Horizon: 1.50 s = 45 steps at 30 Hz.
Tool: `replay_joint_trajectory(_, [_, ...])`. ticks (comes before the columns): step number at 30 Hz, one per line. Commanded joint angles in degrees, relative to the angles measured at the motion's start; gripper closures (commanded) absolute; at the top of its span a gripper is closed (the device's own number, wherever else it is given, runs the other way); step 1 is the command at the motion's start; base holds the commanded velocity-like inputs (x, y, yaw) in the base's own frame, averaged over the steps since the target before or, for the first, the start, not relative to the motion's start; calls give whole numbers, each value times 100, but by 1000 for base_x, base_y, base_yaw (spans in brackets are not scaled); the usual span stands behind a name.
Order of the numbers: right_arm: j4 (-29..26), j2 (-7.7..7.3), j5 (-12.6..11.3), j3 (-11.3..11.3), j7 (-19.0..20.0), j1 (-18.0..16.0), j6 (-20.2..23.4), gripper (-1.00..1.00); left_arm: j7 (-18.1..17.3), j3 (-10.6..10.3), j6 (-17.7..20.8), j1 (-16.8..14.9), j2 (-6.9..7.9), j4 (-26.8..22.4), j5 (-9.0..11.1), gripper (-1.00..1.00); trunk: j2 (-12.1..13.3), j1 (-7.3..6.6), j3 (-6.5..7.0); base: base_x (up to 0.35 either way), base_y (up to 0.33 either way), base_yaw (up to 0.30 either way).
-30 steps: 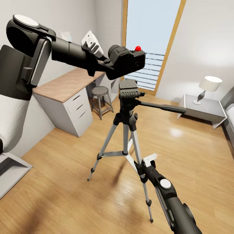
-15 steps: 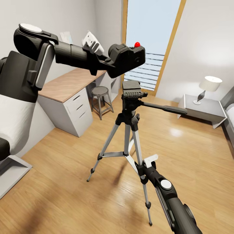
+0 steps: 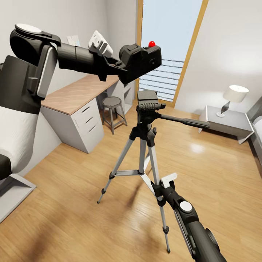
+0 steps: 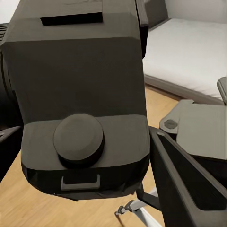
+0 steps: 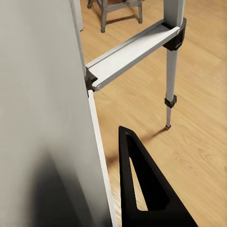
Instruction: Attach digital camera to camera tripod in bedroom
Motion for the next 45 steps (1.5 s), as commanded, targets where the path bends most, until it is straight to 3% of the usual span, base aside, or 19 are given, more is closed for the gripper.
replay_joint_trajectory(1, [24,4,93,-6,29,0,23,100,8,-9,24,-7,6,-9,35,100,-6,3,-8,0,0,0])
replay_joint_trajectory(9, [26,4,92,-6,29,0,23,100,-55,3,28,-6,19,-184,89,100,-6,3,-8,0,0,0])
replay_joint_trajectory(13, [26,4,91,-6,29,0,23,100,-72,-6,35,-6,36,-316,248,100,-6,3,-8,0,0,0])
replay_joint_trajectory(20, [26,4,92,-6,29,0,23,100,-84,-66,36,-6,55,-419,572,100,-6,3,-8,0,0,0])
replay_joint_trajectory(21, [99,4,181,-6,29,0,23,100,-85,-75,35,-6,56,-424,814,100,-6,3,-8,0,0,0])
replay_joint_trajectory(22, [99,4,181,-6,29,0,23,100,-86,-99,34,-6,63,-433,929,100,-6,3,-8,0,0,0])
replay_joint_trajectory(26, [101,4,181,-4,29,0,23,100,-88,-192,26,-6,107,-444,1096,100,-6,3,-8,0,0,0])
replay_joint_trajectory(32, [98,4,188,1,29,0,23,100,-200,-396,9,-6,167,-448,1183,100,-6,3,-8,0,0,0])
replay_joint_trajectory(36, [101,4,188,7,29,0,23,100,-434,-454,-10,-6,325,-437,1207,100,-6,3,-8,0,0,0])
replay_joint_trajectory(45, [102,4,190,11,29,0,23,100,-541,-531,-41,-8,577,-425,1222,100,-6,3,-8,0,0,0])
